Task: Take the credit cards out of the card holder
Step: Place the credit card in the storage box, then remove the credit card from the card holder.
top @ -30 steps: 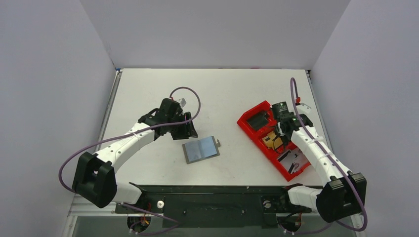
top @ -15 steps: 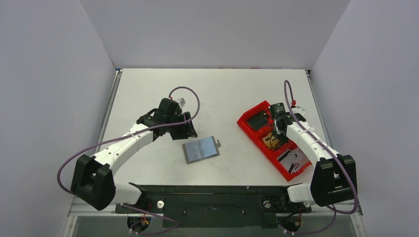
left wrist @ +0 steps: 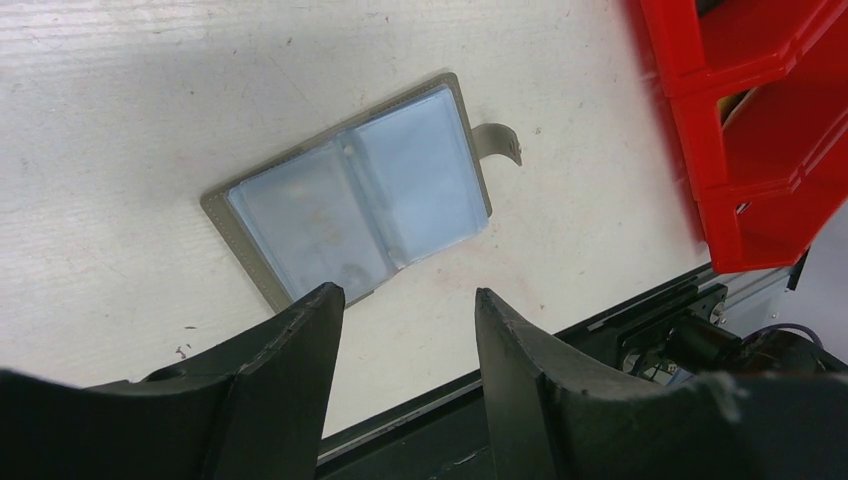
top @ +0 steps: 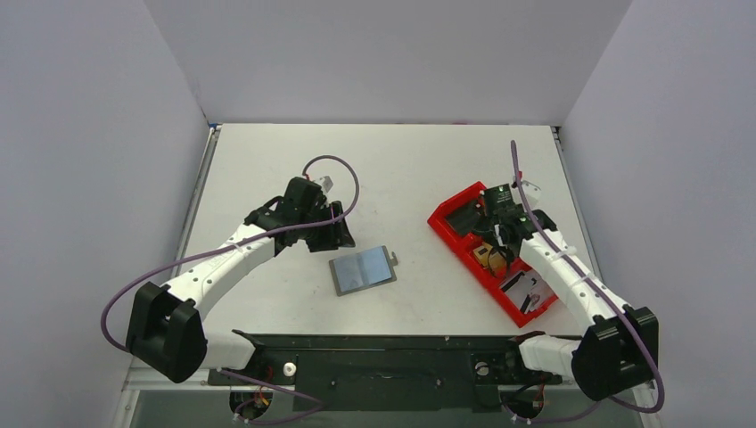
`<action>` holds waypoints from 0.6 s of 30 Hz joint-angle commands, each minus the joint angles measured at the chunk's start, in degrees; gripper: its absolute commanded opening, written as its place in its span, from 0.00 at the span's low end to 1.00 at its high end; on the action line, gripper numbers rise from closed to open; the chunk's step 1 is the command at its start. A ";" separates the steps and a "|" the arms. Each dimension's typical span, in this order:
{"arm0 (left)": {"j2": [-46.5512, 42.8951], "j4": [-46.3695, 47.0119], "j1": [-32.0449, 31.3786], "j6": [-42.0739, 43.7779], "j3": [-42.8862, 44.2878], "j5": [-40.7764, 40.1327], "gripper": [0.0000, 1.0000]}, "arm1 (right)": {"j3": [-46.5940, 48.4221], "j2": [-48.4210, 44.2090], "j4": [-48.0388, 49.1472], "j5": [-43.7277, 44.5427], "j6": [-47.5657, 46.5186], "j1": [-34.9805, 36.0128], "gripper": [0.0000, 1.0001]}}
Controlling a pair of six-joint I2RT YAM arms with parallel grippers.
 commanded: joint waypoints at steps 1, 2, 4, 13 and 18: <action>-2.13 -1.28 -0.21 0.17 0.69 -3.01 0.49 | 4.43 -3.94 4.38 -1.61 -1.91 7.30 0.51; -2.29 -1.87 -0.14 0.32 0.99 -4.09 0.49 | 4.62 -3.68 5.35 -1.67 -1.91 9.72 0.51; -2.42 -2.67 -0.13 0.59 1.34 -5.71 0.49 | 4.91 -2.90 7.46 -2.36 -2.06 13.21 0.51; -4.90 -6.64 1.59 -1.54 -0.63 -15.05 0.49 | 7.58 6.20 16.47 -9.96 -2.90 27.04 0.49; -6.46 -7.82 3.36 -2.67 -2.33 -17.60 0.49 | 13.18 14.82 20.40 -11.64 -4.46 35.11 0.49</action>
